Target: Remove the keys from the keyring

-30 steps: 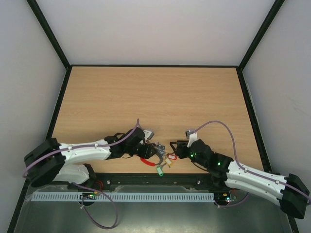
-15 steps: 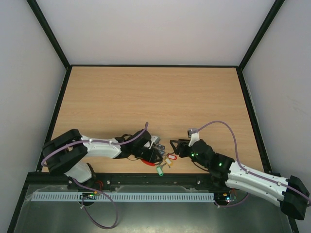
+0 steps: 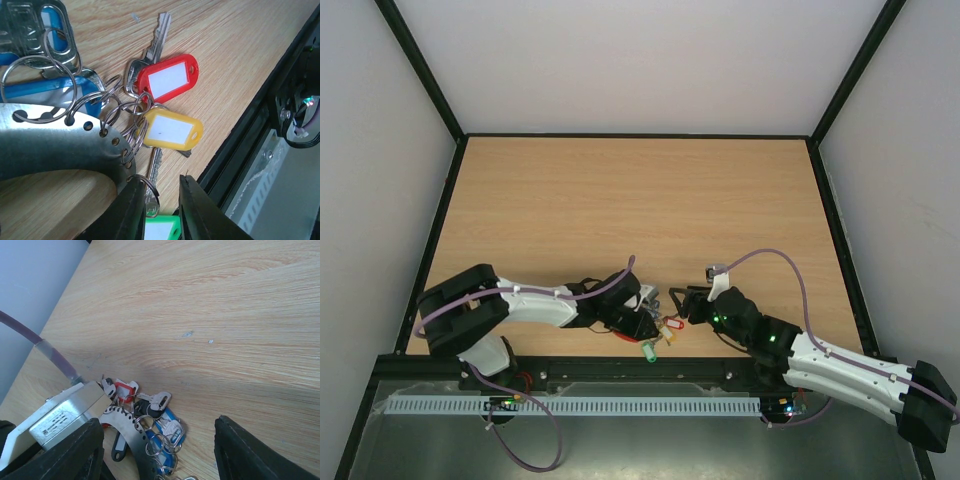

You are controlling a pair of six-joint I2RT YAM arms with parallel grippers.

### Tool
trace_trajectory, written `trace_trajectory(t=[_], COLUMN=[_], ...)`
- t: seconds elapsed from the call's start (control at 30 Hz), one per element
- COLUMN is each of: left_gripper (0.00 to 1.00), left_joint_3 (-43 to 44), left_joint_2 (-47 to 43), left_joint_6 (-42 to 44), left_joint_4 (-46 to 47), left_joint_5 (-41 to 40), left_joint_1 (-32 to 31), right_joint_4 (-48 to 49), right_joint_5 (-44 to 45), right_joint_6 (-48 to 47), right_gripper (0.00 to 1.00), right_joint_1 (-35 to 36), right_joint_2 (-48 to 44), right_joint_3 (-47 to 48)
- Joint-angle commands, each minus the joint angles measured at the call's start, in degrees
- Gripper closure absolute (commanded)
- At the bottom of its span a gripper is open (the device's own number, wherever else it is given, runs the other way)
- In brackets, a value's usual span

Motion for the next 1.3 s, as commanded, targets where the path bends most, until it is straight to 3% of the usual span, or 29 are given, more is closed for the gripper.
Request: trace_trajectory(t=[0.0, 0.13, 0.53, 0.73, 0.87, 1.27], left_gripper=[0.81, 0.88, 0.88, 0.97, 0.98, 0.98], left_joint_3=[1.4, 1.5, 2.0, 2.0, 1.9, -3.6], left_joint_2=[1.4, 2.4, 2.7, 2.6, 1.2, -8.3], left_joint_6=[-0.8, -1.1, -1.2, -1.2, -1.5, -10.3], left_joint_4=[-2.0, -2.7, -3.4, -2.8, -2.4, 8.5], left_joint_5=[-0.6, -0.6, -1.2, -0.9, -0.9, 7.0], left_joint_1=[-0.8, -0.9, -1.0, -1.0, -0.9, 7.3], right_joint_4=[1.1, 1.0, 0.8, 0.9, 0.8, 10.6], right_joint_5=[1.1, 1.0, 1.1, 1.1, 0.7, -14.6], right_joint_6=[0.0, 0.0, 0.0, 0.1, -0.2, -1.3], right_gripper=[0.4, 0.4, 0.4, 0.4, 0.4, 0.28], right_joint_1=[-0.2, -0.2, -0.1, -0.1, -0.2, -0.2], right_joint_2=[-0.1, -0.2, -1.3, -1.5, -1.9, -7.9], right_joint_3=[-0.7, -0.7, -1.0, -1.4, -1.3, -5.6])
